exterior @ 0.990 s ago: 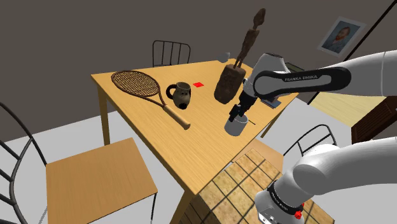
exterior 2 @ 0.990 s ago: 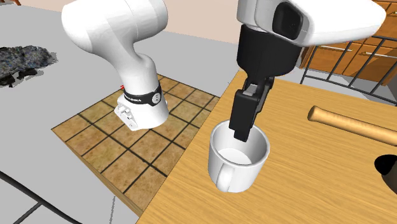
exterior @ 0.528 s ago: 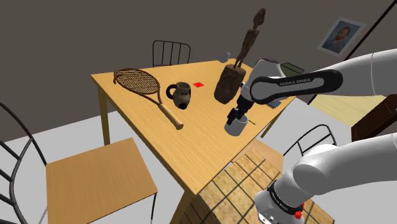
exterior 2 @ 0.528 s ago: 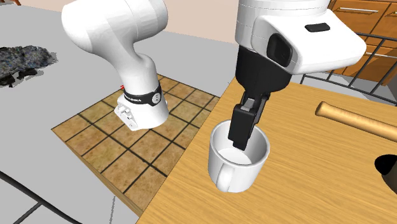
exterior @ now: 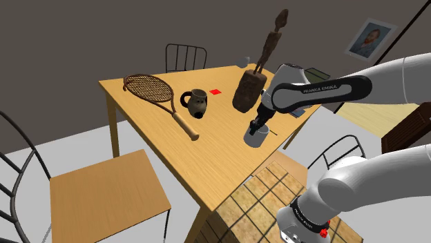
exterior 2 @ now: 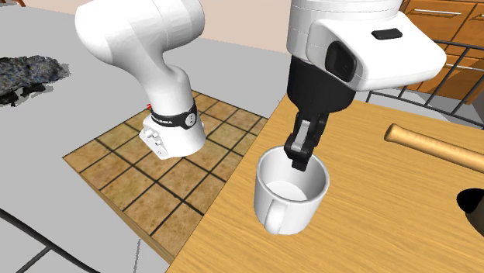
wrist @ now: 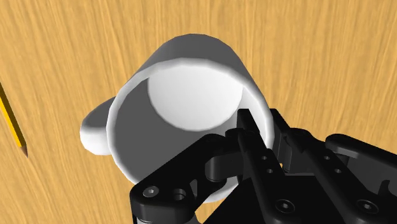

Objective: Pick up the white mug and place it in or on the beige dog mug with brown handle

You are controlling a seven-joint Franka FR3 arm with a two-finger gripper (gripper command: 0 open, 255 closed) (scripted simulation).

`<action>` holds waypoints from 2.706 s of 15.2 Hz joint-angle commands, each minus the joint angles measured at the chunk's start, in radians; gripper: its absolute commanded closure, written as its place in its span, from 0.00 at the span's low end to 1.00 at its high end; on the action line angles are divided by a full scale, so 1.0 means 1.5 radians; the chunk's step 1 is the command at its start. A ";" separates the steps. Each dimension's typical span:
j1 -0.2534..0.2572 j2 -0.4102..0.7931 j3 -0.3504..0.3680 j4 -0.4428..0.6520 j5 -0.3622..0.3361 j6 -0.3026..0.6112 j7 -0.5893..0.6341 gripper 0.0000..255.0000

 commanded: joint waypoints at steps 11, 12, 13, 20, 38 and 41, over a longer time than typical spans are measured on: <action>0.000 -0.030 0.001 0.026 0.000 -0.056 0.001 1.00; 0.000 -0.036 0.001 0.031 0.000 -0.067 0.001 1.00; 0.000 -0.041 0.001 0.037 0.000 -0.078 0.001 1.00; 0.000 -0.070 0.002 0.081 0.000 -0.152 0.002 1.00; 0.000 -0.101 0.004 0.222 0.001 -0.323 0.003 1.00; 0.000 -0.101 0.005 0.249 0.001 -0.350 0.003 1.00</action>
